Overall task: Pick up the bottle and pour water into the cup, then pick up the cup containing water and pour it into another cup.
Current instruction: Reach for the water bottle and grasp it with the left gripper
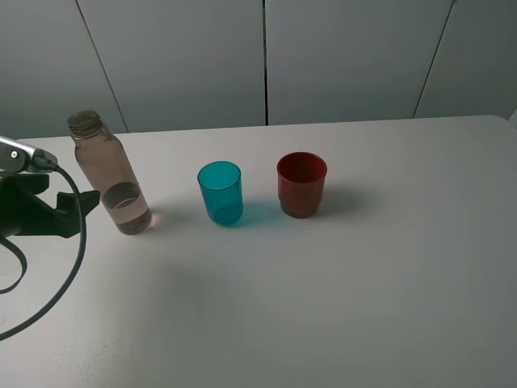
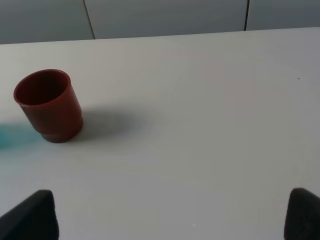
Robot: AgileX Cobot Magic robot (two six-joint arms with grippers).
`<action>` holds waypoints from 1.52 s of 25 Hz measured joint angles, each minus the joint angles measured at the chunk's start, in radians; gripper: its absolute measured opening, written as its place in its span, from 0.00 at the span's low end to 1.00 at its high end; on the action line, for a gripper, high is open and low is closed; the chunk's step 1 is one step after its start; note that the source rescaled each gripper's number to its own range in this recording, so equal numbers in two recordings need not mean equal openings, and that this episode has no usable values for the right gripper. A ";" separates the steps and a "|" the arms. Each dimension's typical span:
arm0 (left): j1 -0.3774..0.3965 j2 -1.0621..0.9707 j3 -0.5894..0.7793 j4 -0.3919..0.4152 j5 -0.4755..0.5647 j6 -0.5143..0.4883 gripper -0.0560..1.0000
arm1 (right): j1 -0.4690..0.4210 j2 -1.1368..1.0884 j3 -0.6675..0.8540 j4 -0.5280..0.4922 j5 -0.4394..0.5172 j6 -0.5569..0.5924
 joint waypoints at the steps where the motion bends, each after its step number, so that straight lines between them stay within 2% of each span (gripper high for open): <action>1: 0.000 0.000 0.000 -0.001 0.000 0.002 0.99 | 0.000 0.000 0.000 0.000 0.000 0.000; 8: 0.000 0.018 -0.021 -0.002 -0.012 0.004 0.99 | 0.000 0.000 0.000 0.000 0.000 0.000; 23: 0.000 0.152 -0.025 -0.002 -0.118 0.005 0.99 | 0.000 0.000 0.000 0.000 0.000 0.000; 38: 0.000 0.195 -0.091 0.015 -0.120 0.005 0.99 | 0.000 0.000 0.000 0.000 0.000 0.000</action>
